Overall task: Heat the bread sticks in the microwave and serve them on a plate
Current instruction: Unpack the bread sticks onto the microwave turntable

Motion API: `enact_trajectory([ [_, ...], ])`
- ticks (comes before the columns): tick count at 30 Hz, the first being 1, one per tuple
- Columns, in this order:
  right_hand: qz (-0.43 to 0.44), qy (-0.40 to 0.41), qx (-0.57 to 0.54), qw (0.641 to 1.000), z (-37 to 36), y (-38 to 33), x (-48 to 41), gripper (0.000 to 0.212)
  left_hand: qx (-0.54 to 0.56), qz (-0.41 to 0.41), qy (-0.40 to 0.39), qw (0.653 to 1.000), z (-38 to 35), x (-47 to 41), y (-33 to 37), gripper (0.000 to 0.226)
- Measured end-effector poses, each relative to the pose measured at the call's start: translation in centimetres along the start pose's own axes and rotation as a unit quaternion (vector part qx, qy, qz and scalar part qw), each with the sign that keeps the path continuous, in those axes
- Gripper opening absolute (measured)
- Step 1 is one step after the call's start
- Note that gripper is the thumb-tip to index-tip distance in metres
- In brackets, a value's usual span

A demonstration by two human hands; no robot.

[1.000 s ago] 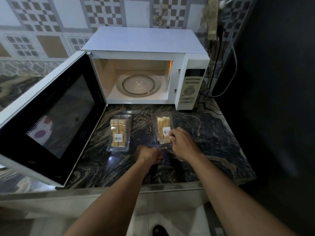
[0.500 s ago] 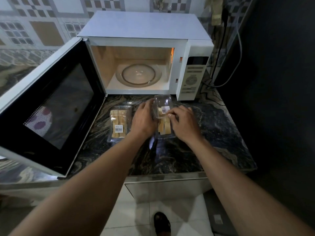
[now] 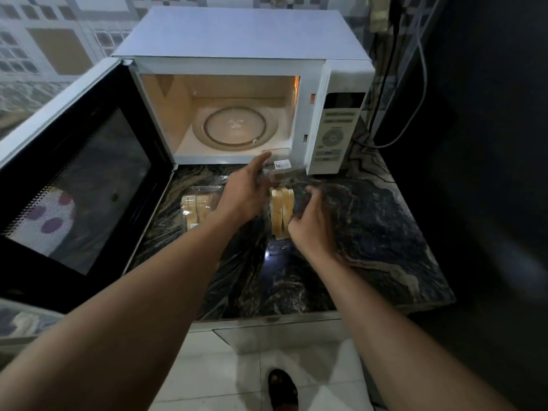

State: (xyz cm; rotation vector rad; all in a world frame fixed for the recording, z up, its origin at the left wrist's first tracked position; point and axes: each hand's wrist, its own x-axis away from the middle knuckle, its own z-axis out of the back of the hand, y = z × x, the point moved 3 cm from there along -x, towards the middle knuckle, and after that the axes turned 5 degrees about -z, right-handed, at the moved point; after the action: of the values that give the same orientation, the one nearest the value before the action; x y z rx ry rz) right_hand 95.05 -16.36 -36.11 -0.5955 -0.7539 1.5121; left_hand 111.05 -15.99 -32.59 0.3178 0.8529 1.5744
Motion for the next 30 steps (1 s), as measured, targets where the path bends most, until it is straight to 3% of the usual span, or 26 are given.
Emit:
enact_trajectory([
  [3,-0.040,-0.024,0.035,0.998,-2.0,0.3,-0.4,0.040,0.027,0.015,0.002,1.000,0.0,-0.8,-0.6,0.049],
  [6,-0.007,0.003,0.074,0.997,-2.5,-0.3,-0.3,0.046,0.046,0.025,0.004,0.999,-0.2,-1.4,-1.1,0.048],
  [11,-0.034,-0.001,0.159,0.987,-2.9,-1.2,-0.7,0.043,0.062,0.034,0.004,0.997,-0.3,-1.4,-1.3,0.049],
  [16,-0.035,-0.011,0.166,0.985,-2.7,-1.4,-0.9,0.032,0.058,0.034,0.008,0.998,-0.1,-1.4,-0.9,0.050],
  [21,-0.026,0.034,0.164,0.986,-2.4,-1.0,-0.5,0.044,0.077,0.034,0.010,0.996,-0.3,-1.2,-0.7,0.052],
  [30,-0.016,0.031,0.171,0.985,-2.2,-0.8,0.0,0.036,0.065,0.025,0.007,0.998,-0.4,-1.1,-0.7,0.051],
])
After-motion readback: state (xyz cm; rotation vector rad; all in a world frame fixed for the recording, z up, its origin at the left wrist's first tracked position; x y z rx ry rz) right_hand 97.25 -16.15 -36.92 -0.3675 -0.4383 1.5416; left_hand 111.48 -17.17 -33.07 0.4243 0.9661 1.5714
